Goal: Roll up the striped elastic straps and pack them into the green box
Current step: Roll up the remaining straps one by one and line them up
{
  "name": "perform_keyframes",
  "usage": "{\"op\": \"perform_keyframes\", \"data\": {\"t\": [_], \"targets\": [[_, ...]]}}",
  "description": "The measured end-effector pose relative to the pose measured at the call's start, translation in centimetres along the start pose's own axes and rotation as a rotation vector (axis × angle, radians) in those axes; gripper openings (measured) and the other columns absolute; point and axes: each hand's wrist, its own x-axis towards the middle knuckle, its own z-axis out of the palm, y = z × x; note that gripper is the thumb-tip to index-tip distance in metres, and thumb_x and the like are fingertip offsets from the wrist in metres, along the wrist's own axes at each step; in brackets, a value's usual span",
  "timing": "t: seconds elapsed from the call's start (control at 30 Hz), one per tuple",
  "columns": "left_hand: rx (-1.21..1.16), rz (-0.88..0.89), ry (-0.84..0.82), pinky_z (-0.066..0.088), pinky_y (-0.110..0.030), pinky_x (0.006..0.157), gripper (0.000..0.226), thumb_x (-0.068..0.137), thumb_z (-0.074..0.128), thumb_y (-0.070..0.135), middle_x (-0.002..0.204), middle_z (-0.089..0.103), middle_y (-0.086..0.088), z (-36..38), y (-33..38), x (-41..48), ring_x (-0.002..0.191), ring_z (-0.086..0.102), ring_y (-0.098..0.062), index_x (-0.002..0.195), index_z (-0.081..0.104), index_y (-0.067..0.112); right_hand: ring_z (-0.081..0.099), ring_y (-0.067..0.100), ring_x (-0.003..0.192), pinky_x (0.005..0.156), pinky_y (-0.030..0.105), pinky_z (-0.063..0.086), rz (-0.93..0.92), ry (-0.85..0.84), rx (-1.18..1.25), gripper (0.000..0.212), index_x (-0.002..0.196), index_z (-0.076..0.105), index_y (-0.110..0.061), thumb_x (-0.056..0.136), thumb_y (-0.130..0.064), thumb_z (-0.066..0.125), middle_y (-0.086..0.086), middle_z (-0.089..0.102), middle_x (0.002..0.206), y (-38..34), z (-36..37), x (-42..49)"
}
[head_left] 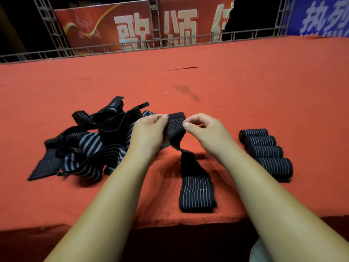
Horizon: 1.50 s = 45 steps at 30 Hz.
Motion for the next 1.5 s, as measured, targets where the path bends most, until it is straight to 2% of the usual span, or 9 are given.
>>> {"op": "perform_keyframes", "data": {"t": [0.1, 0.37, 0.47, 0.57, 0.8, 1.03, 1.17, 1.4, 1.5], "targets": [[-0.105, 0.013, -0.054, 0.061, -0.056, 0.083, 0.022, 0.105, 0.068, 0.032, 0.101, 0.081, -0.021, -1.7, 2.1, -1.1, 0.096, 0.079, -0.043, 0.103, 0.084, 0.016, 0.066, -0.001, 0.084, 0.070, 0.014, 0.045, 0.021, 0.007, 0.088, 0.027, 0.117, 0.073, -0.024, 0.095, -0.039, 0.080, -0.013, 0.072, 0.100, -1.9, 0.1, -0.3], [-0.001, 0.033, 0.090, 0.057, -0.030, 0.054, 0.034, 0.108, 0.064, 0.040, 0.079, 0.077, 0.002, -7.8, 5.5, -1.3, 0.069, 0.070, -0.018, 0.098, 0.076, 0.010, 0.050, 0.015, 0.043, 0.046, 0.025, 0.046, 0.034, -0.184, 0.269, 0.025, 0.109, 0.070, 0.009, 0.102, -0.015, 0.071, 0.005, 0.062, 0.061, -9.2, 0.8, -1.3], [0.467, 0.141, 0.283, 0.060, -0.036, 0.088, 0.014, 0.100, 0.068, 0.033, 0.097, 0.080, 0.009, -11.0, 4.2, 0.3, 0.096, 0.074, -0.016, 0.102, 0.078, 0.023, 0.041, 0.014, 0.040, 0.045, 0.023, 0.041, 0.080, -0.233, 0.344, 0.025, 0.114, 0.070, 0.008, 0.103, -0.014, 0.068, 0.005, 0.051, 0.059, -10.7, 1.1, -1.5], [0.779, 0.084, 0.175, 0.053, -0.037, 0.104, 0.028, 0.090, 0.077, 0.037, 0.117, 0.078, 0.004, -13.1, 2.6, 1.0, 0.117, 0.068, -0.021, 0.116, 0.078, 0.027, 0.041, 0.014, 0.041, 0.045, 0.025, 0.036, 0.087, -0.190, 0.211, 0.023, 0.109, 0.071, 0.004, 0.104, -0.017, 0.066, 0.004, 0.049, 0.059, -10.3, 1.7, -0.9], [0.923, 0.098, 0.106, 0.055, -0.047, 0.103, 0.027, 0.094, 0.072, 0.030, 0.112, 0.076, 0.001, -14.0, 0.1, 1.6, 0.124, 0.061, -0.025, 0.119, 0.078, 0.037, 0.057, -0.002, 0.057, 0.061, 0.024, 0.043, 0.024, -0.189, -0.056, 0.014, 0.103, 0.077, -0.019, 0.106, -0.025, 0.065, -0.019, 0.069, 0.069, -7.4, 3.3, -0.8], [0.826, 0.161, 0.194, 0.049, -0.034, 0.097, 0.032, 0.099, 0.057, 0.015, 0.122, 0.074, -0.002, -14.6, 1.8, 2.7, 0.117, 0.065, -0.027, 0.120, 0.078, 0.027, 0.055, 0.007, 0.125, 0.104, 0.022, 0.040, -0.192, -0.334, -0.416, 0.012, 0.112, 0.076, -0.018, 0.103, -0.023, 0.069, -0.008, 0.060, 0.145, -5.2, 7.2, 0.7], [0.684, 0.174, 0.208, 0.053, -0.036, 0.093, 0.024, 0.102, 0.058, 0.020, 0.114, 0.073, 0.001, -15.4, 1.5, 3.1, 0.105, 0.067, -0.022, 0.116, 0.074, 0.031, 0.046, 0.005, 0.145, 0.121, 0.028, 0.034, -0.212, -0.397, -0.468, 0.014, 0.116, 0.074, -0.027, 0.104, -0.029, 0.067, -0.015, 0.047, 0.163, -4.6, 9.4, 1.7], [0.429, 0.213, 0.241, 0.066, -0.051, 0.074, 0.018, 0.107, 0.058, 0.021, 0.097, 0.072, 0.004, -17.0, 3.4, 3.3, 0.088, 0.074, -0.030, 0.103, 0.068, 0.035, 0.050, 0.009, 0.143, 0.111, 0.020, 0.034, -0.174, -0.416, -0.476, 0.034, 0.140, 0.068, -0.023, 0.106, -0.027, 0.064, -0.012, 0.060, 0.152, -4.6, 11.0, 1.9], [0.340, 0.285, 0.290, 0.062, -0.026, 0.071, 0.017, 0.110, 0.058, 0.016, 0.095, 0.066, 0.008, -17.2, 5.3, 3.8, 0.082, 0.069, -0.018, 0.109, 0.068, 0.030, 0.047, 0.008, 0.145, 0.109, 0.019, 0.032, -0.139, -0.458, -0.465, 0.035, 0.142, 0.067, -0.026, 0.107, -0.028, 0.063, -0.015, 0.055, 0.157, -4.6, 10.6, 2.1]]}}
